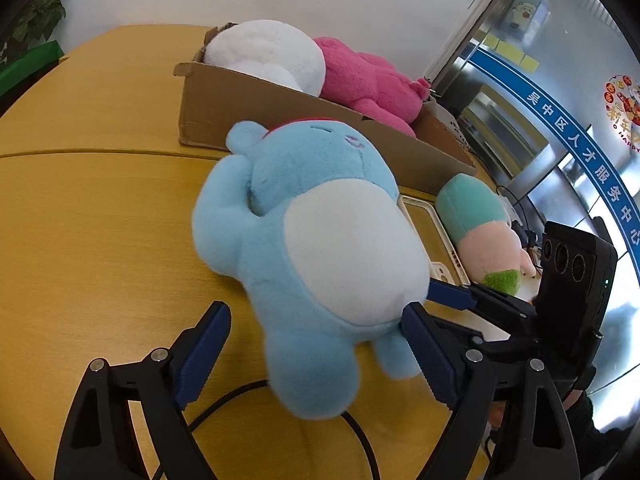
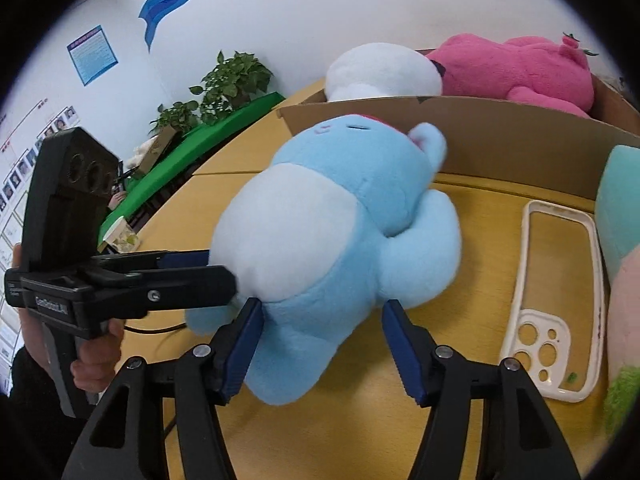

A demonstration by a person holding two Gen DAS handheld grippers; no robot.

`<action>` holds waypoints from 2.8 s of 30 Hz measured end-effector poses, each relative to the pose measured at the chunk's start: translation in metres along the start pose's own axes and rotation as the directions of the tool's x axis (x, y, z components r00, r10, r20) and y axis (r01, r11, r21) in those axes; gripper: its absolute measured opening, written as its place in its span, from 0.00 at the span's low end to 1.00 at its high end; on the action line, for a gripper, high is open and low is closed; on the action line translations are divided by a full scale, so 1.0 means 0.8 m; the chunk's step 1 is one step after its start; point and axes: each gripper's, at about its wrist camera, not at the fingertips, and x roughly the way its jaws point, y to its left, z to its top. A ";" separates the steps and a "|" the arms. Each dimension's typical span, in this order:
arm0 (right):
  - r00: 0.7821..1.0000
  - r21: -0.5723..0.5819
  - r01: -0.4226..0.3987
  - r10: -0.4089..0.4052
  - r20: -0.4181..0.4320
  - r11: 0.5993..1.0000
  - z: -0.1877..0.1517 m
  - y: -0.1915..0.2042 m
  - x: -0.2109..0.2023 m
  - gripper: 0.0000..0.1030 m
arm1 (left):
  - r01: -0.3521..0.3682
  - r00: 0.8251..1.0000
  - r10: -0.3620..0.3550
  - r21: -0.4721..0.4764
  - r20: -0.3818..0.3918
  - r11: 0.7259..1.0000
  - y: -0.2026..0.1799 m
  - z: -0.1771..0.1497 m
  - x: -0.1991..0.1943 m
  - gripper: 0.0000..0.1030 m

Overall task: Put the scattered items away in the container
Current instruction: 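Close both grippers on the blue cat's body and lift it, then carry the blue cat into the box beside the panda, open both grippers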

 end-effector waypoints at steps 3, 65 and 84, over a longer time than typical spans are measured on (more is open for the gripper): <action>0.999 0.050 0.036 -0.036 0.014 0.998 0.004 -0.020 -0.014 0.60 | 0.006 1.000 -0.005 -0.064 0.013 0.998 0.025 0.017 -0.001 0.88; 0.998 0.152 0.016 -0.007 -0.058 0.988 0.096 -0.065 0.043 0.22 | -0.098 0.995 0.093 -0.161 -0.037 0.982 0.059 0.057 0.030 0.23; 0.915 0.033 0.195 -0.194 0.354 0.980 0.259 -0.081 -0.120 0.22 | -0.135 0.951 0.076 0.181 0.301 0.974 -0.113 0.271 -0.008 0.23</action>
